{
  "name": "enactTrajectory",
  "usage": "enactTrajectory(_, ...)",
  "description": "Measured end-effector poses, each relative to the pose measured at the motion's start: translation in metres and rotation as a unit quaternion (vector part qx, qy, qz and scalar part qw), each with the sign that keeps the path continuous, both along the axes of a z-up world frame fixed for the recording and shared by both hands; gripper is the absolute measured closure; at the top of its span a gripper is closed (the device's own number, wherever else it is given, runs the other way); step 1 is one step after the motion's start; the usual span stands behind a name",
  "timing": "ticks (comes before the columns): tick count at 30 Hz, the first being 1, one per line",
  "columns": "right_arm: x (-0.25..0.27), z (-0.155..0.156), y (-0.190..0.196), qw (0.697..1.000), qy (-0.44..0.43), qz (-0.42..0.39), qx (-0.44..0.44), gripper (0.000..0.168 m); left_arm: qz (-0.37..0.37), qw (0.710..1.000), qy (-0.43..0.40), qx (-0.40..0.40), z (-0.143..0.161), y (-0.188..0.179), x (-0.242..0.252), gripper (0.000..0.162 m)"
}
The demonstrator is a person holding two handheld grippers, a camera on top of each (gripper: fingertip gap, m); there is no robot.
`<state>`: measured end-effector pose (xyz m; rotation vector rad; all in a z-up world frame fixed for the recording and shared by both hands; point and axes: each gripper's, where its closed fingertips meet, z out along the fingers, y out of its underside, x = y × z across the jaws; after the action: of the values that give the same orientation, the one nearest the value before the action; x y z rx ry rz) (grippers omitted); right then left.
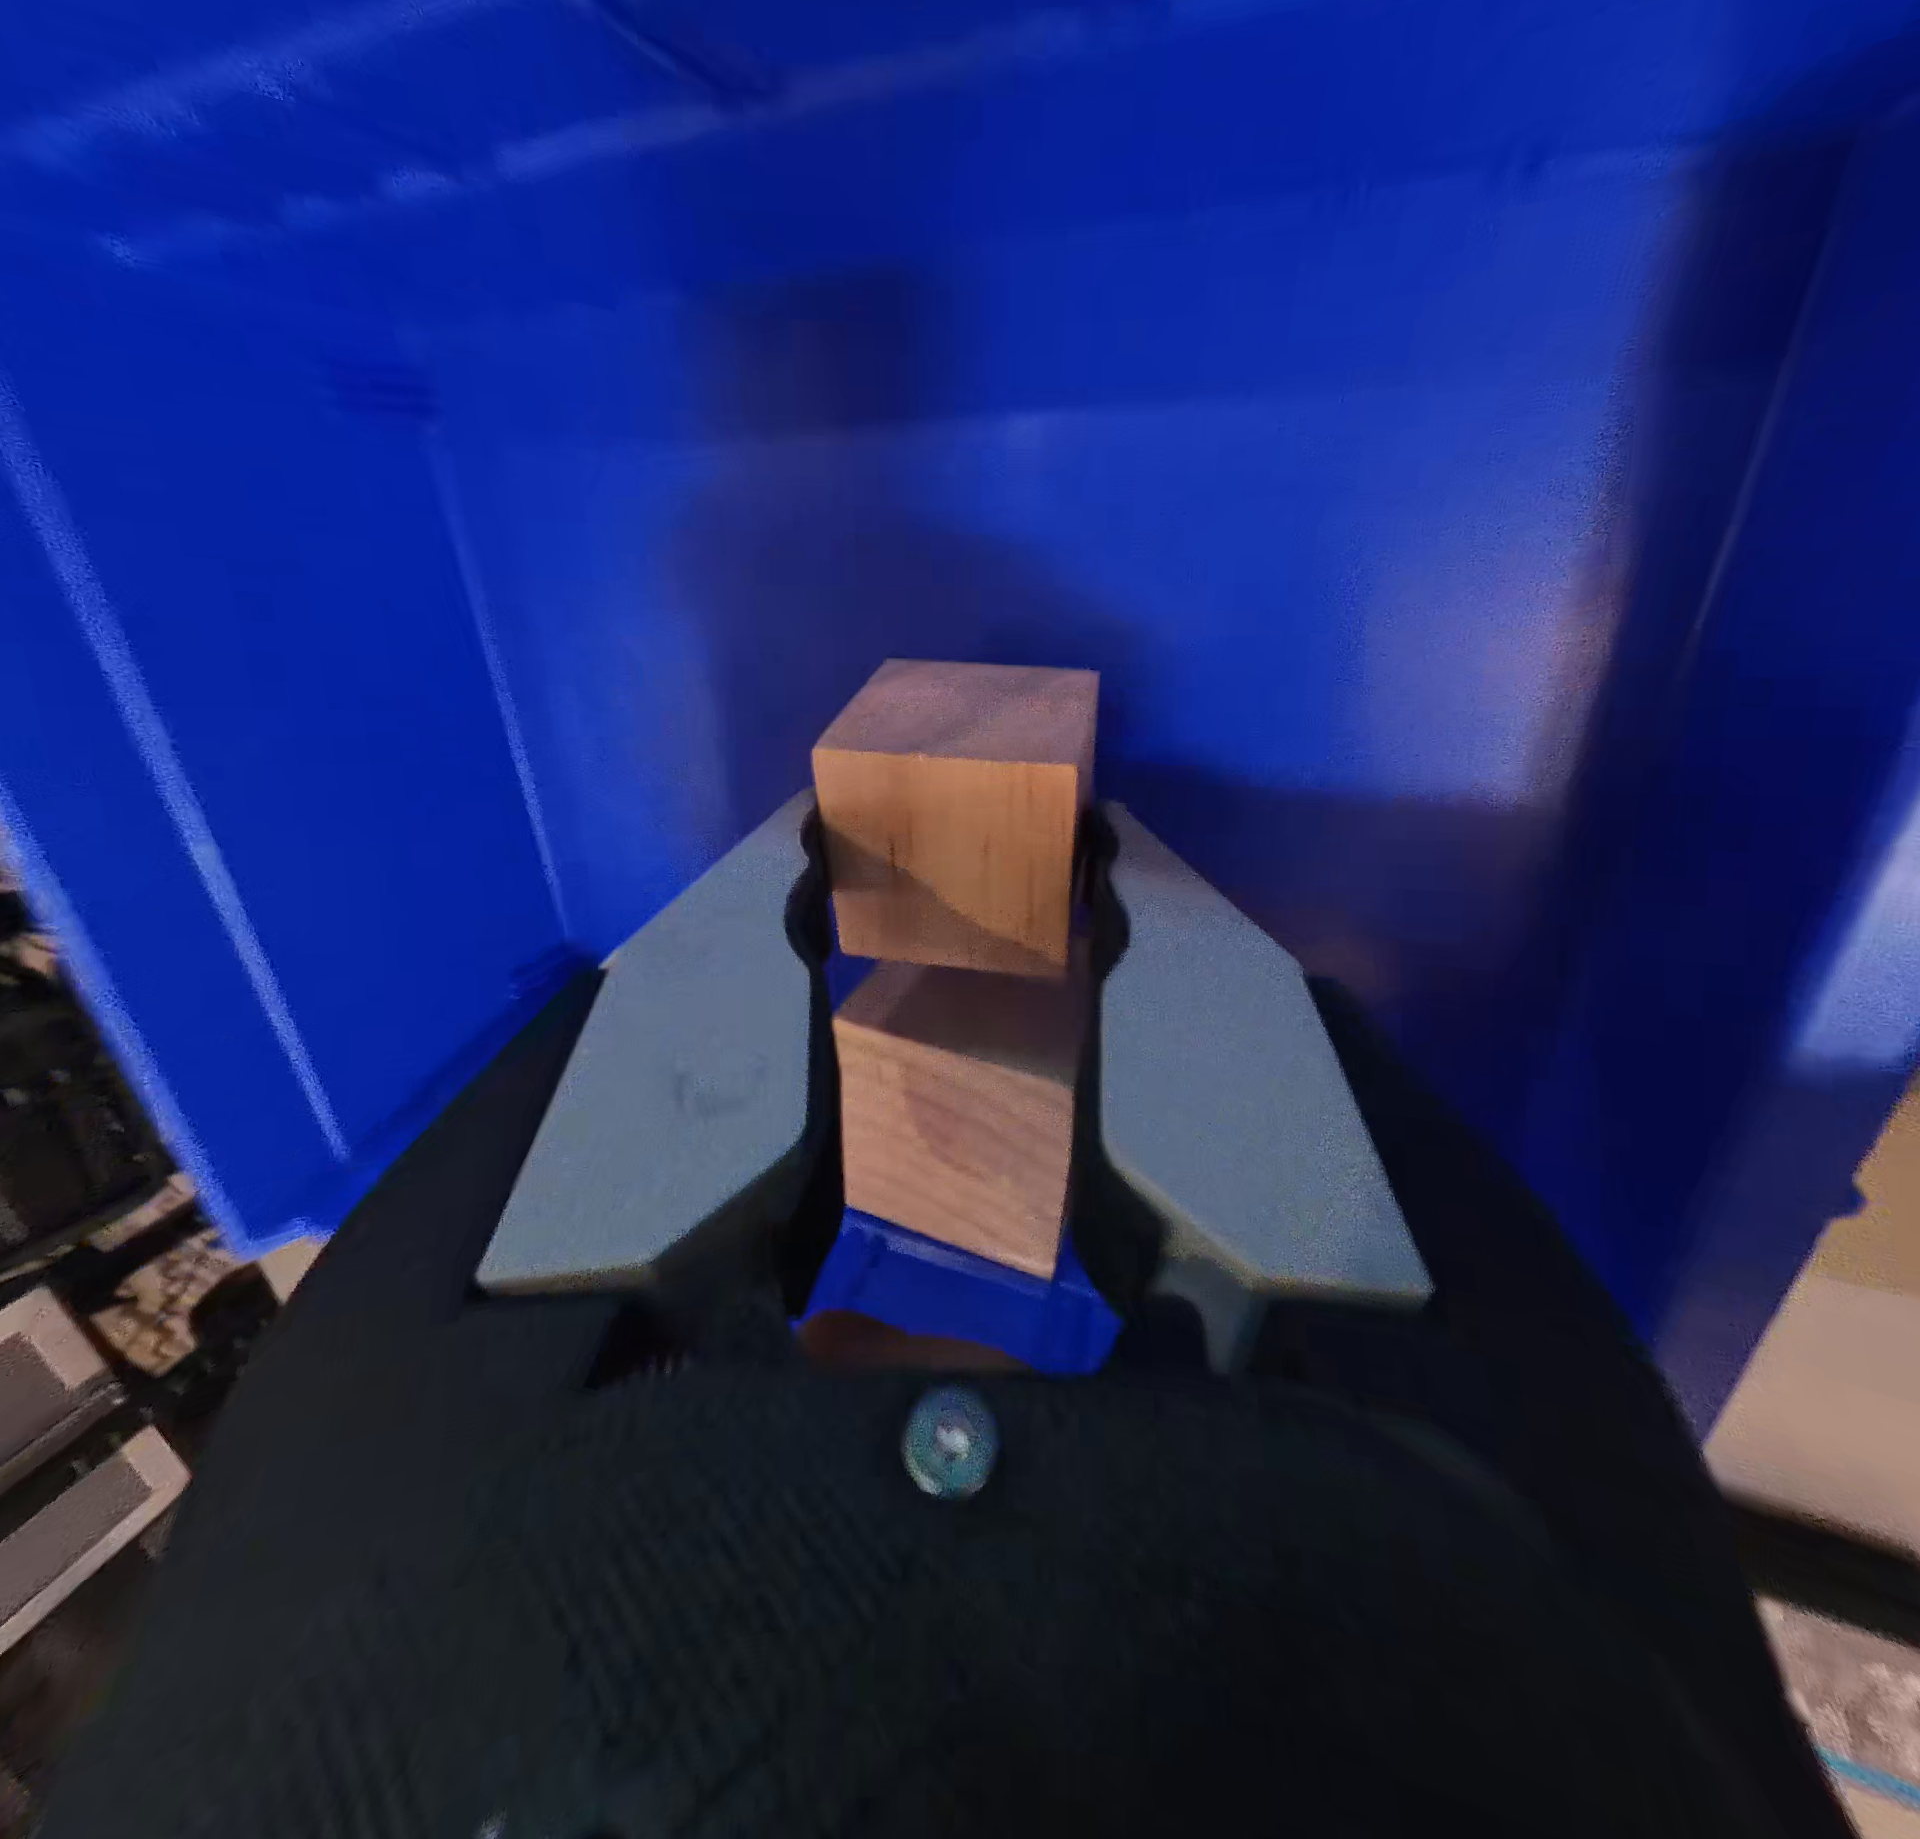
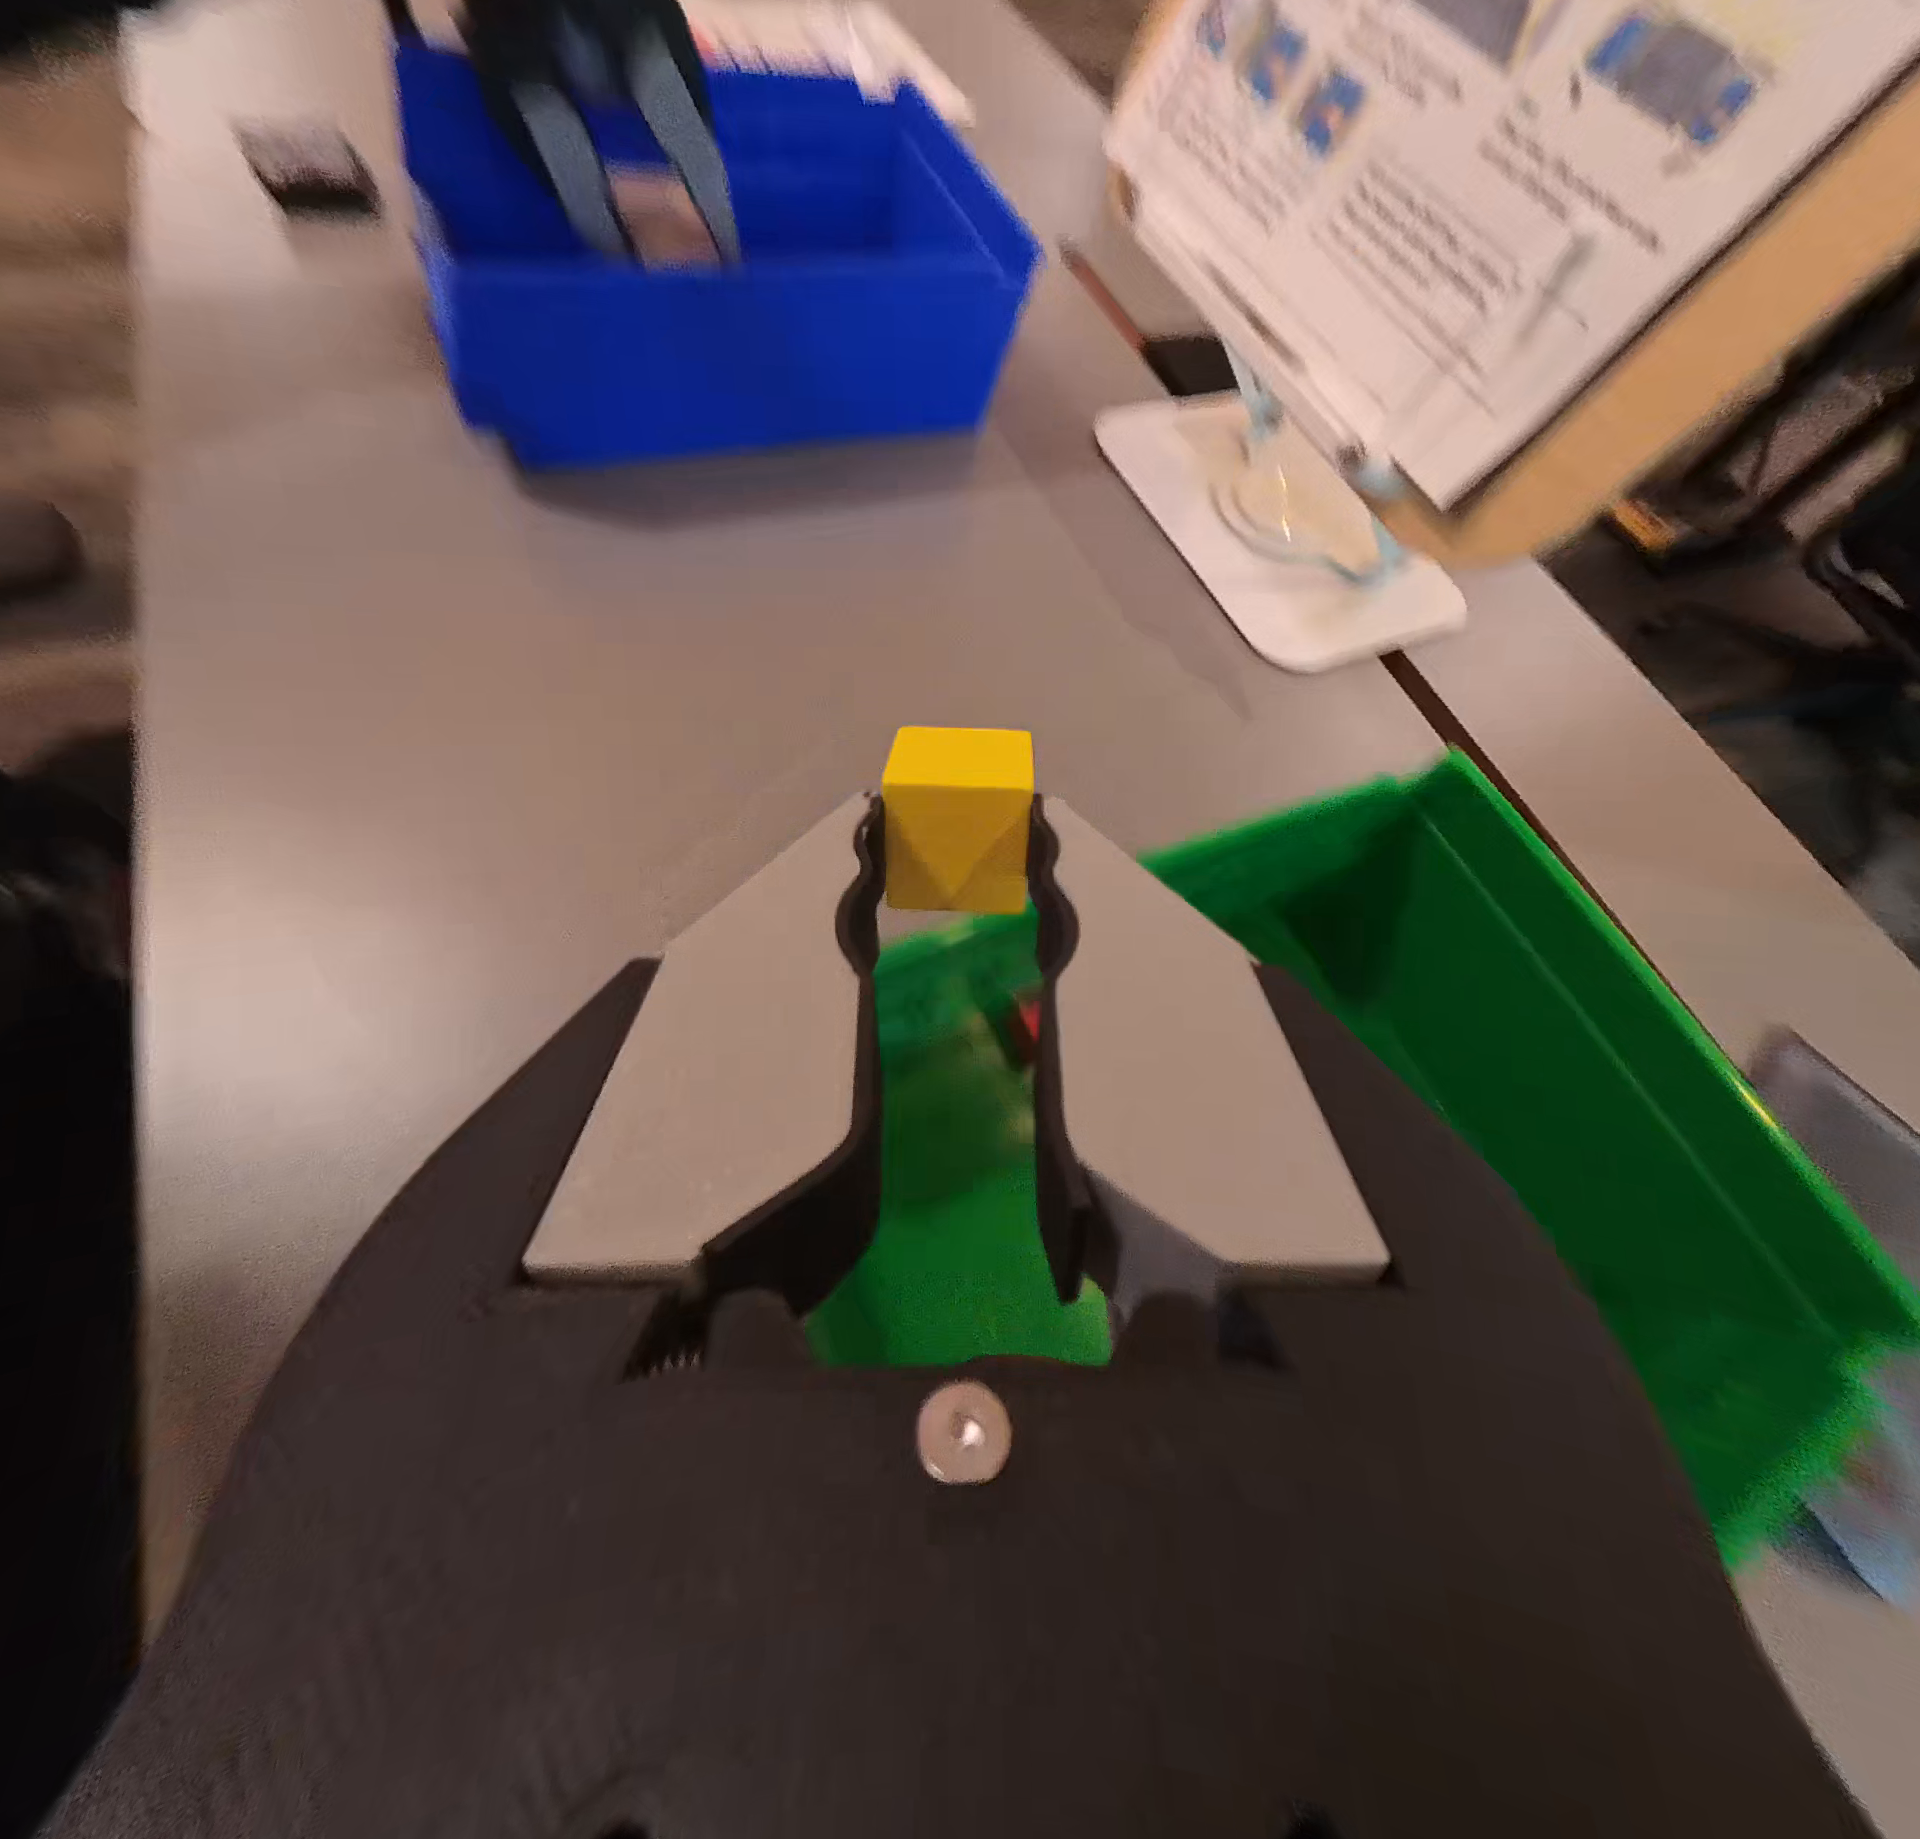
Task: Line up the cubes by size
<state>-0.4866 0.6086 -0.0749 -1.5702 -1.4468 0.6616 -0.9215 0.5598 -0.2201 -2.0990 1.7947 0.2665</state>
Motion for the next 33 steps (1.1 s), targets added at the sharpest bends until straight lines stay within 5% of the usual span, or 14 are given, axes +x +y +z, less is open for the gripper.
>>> enactTrajectory(7,0.058,-0.091,0.061,0.958,-0.283,-0.032,0.014,0.144,-0.045,0.946,-0.245,0.209,0.097,-0.015,0.072,0.115)
enactTrajectory(11,0.06,-0.131,0.067,0.923,-0.384,0.006,0.013,0.143,-0.071,0.897,-0.364,0.239,0.13,-0.048,0.108,0.115)
enactTrajectory(23,0.03,-0.174,0.068,0.901,-0.427,0.08,-0.019,0.141,-0.112,0.831,-0.495,0.228,0.156,-0.091,0.152,0.115)
enactTrajectory(25,0.026,-0.17,0.068,0.908,-0.413,0.065,-0.038,0.116,-0.118,0.81,-0.523,0.235,0.164,-0.092,0.158,0.115)
enactTrajectory(28,0.021,-0.138,0.068,0.938,-0.341,0.041,-0.043,0.113,-0.128,0.786,-0.548,0.254,0.172,-0.092,0.166,0.115)
enactTrajectory(33,-0.039,-0.014,0.03,0.995,-0.005,0.022,-0.093,0.112,-0.159,0.765,-0.558,0.278,0.175,-0.097,0.188,0.116)
